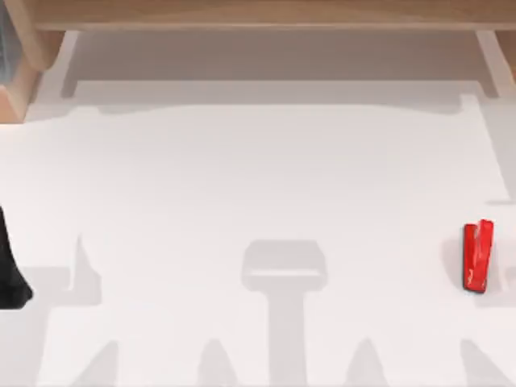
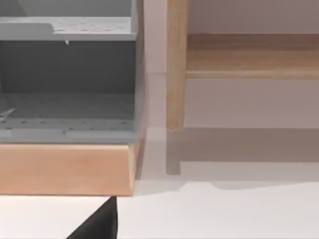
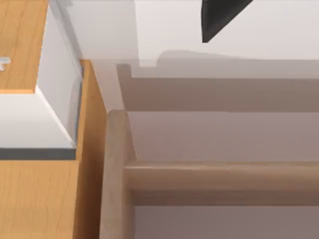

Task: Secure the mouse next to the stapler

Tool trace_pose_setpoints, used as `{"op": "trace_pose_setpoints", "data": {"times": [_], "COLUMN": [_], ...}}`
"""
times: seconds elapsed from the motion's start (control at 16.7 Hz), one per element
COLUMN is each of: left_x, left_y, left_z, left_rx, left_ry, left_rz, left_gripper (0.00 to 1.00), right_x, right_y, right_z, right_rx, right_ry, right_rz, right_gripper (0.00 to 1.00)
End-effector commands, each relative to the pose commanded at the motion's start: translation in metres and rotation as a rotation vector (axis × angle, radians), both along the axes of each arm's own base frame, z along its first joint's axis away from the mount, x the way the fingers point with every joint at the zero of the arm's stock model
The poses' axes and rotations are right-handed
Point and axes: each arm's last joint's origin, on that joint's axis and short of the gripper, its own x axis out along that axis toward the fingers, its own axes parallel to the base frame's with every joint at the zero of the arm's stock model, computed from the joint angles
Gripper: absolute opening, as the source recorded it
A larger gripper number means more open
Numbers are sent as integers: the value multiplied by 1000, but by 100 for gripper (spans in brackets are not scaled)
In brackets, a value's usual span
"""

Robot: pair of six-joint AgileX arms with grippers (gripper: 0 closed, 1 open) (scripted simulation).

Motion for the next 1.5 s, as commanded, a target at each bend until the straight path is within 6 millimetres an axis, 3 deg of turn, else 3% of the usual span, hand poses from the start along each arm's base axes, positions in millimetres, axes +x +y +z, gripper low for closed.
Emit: {"op": "trace_pose_setpoints", "data": {"times": [0.18, 0.36, 0.6, 0.78, 0.96, 1.14, 1.32, 1.5], "left_x": [0, 0, 0, 0, 0, 0, 0, 0], "left_y": [0, 0, 0, 0, 0, 0, 0, 0], "left_z": [0, 0, 0, 0, 0, 0, 0, 0], "left_rx": [0, 0, 0, 0, 0, 0, 0, 0], "left_ry": [0, 0, 0, 0, 0, 0, 0, 0], "left_rz": [0, 0, 0, 0, 0, 0, 0, 0], "left_gripper": [100, 100, 100, 100, 100, 100, 100, 100], "right_x": [0, 1, 12, 36, 81, 143, 214, 279], "right_y": [0, -1, -6, -13, -27, -48, -76, -108], "right_z": [2, 17, 63, 105, 143, 165, 165, 140], "right_rx": [0, 3, 9, 22, 42, 67, 93, 126], "right_ry": [9, 92, 300, 499, 708, 906, 1070, 1203], "right_rz": [-1, -15, -66, -119, -172, -213, -239, -261], "right_gripper": [100, 100, 100, 100, 100, 100, 100, 100]}}
